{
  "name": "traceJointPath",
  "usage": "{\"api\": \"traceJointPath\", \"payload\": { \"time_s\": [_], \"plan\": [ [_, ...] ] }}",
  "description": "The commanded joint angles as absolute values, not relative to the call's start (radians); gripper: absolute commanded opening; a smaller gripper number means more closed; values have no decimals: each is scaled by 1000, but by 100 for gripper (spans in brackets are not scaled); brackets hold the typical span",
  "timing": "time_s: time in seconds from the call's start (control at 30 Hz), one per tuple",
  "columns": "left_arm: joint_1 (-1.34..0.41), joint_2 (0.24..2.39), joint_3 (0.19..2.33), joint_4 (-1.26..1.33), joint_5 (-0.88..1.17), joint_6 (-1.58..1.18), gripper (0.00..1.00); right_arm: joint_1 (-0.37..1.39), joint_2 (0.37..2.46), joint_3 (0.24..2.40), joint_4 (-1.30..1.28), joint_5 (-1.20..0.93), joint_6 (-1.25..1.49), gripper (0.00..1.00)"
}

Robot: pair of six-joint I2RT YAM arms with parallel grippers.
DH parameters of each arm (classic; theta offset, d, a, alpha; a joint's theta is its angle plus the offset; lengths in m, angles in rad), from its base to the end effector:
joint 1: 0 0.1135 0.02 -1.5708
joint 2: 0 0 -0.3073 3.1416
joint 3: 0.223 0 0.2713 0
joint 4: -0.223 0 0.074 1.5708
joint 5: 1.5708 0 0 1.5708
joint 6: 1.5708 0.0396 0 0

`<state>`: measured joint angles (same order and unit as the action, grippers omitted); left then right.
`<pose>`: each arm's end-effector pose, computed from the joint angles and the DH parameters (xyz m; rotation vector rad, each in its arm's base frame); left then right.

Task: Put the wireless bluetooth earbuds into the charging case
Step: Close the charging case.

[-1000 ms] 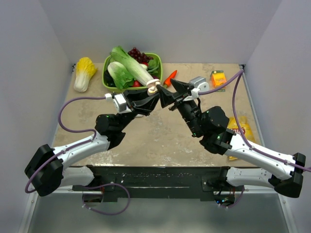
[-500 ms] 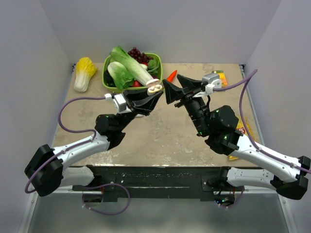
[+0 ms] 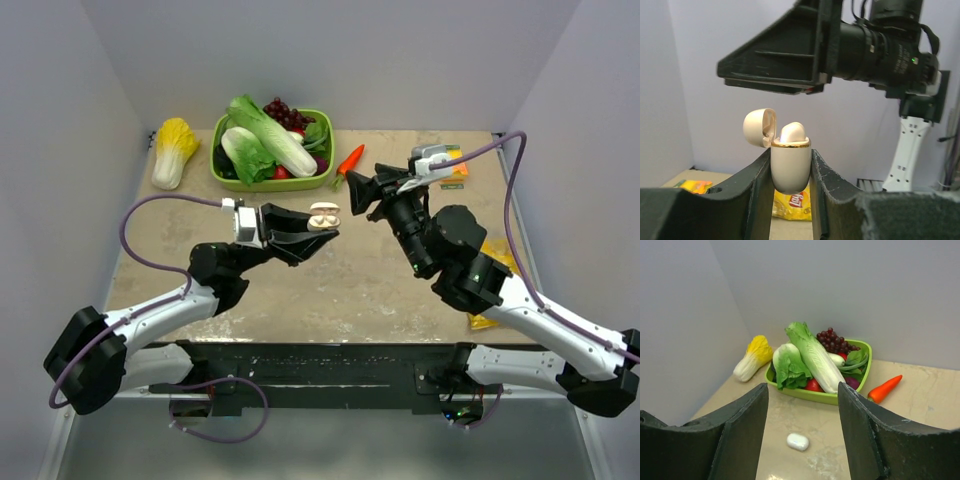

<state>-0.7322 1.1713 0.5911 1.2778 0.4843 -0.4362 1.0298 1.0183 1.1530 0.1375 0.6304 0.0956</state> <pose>0.1648 -0.1730 0.3718 0.6189 0.8403 -1.2802 0.1307 0.1722 0.4986 -0.0842 1.3696 0.5383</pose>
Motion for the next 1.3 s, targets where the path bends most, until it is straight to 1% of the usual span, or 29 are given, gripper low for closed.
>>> {"api": "traceJointPath", "payload": {
  "time_s": [0.0,0.17,0.37,0.93,1.27],
  "plan": [
    [-727,1143,583,1528,652,-491,0,1026,1020,1270,-30,577,124,60],
    [-727,1143,571,1517,690,-463,0,1025,1061,1333,-205,549,147,61],
    [-727,1160,591,1499,701,-456,0,1023,1074,1342,-279,474,178,61],
    [-727,1151,609,1405,637,-379,0,1025,1055,1279,-258,305,179,59],
    [-727,1129,611,1368,565,-330,0,1025,1037,1267,-279,253,186,56]
  ]
}}
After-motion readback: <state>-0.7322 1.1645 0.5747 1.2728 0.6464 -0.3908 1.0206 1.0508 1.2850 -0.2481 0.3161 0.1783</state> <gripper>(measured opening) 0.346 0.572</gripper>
